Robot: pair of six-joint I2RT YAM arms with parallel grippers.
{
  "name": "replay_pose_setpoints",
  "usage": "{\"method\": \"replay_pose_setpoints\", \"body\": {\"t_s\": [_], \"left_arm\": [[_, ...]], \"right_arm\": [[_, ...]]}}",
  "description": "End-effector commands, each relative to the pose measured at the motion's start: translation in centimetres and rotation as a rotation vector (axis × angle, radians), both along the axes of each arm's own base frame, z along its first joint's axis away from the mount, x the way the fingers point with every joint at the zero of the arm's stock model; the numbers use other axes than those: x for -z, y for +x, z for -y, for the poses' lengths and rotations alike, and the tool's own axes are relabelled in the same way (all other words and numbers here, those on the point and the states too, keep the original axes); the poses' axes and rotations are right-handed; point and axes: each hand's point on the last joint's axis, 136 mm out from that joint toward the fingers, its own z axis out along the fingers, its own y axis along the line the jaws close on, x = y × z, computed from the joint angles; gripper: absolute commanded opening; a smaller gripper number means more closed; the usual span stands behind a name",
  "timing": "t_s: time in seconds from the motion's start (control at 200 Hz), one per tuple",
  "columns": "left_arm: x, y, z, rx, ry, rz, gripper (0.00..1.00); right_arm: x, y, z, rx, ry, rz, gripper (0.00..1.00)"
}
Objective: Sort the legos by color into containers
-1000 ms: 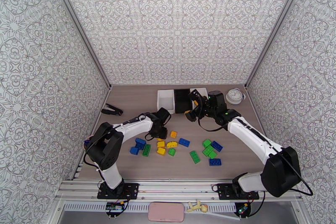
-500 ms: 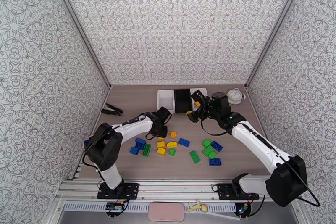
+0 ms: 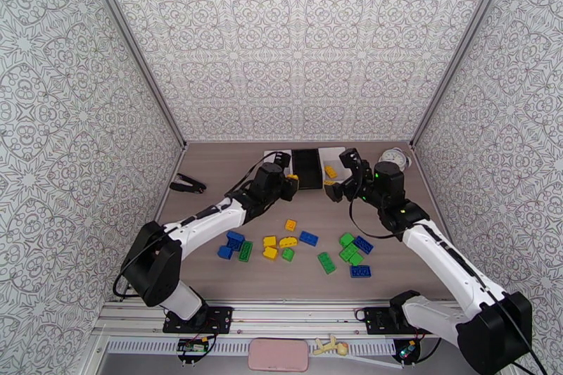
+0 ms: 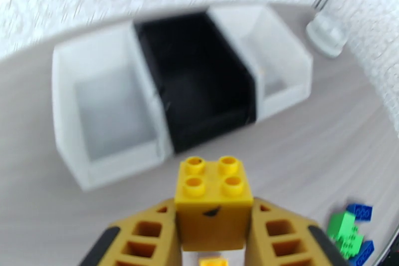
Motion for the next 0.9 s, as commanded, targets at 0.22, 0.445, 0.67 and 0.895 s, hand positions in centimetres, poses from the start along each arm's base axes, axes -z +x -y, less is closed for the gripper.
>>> {"method": "replay_pose_setpoints", "body": {"t_s": [0.22, 0.445, 0.67, 0.895], "left_arm": [[-3.9, 6.0, 7.5, 0.149, -0.093, 0.286, 0.30], [-1.6, 9.2, 11.2, 0.185, -0.122, 0.252, 0.30], [2.0, 12.2, 13.8, 0.201, -0.084, 0.229, 0.31], [4.0, 14.0, 15.2, 0.213, -0.068, 0.209, 0.33]], "right_arm": [[-0.9, -1.1, 2.3, 0.094, 0.007, 0.038, 1.00], [-0.6, -1.5, 3.4, 0.128, -0.009, 0.041, 1.00], [-0.6, -1.6, 3.7, 0.132, -0.019, 0.046, 1.00], [-0.5, -1.8, 3.9, 0.138, -0.019, 0.042, 1.00]]}}
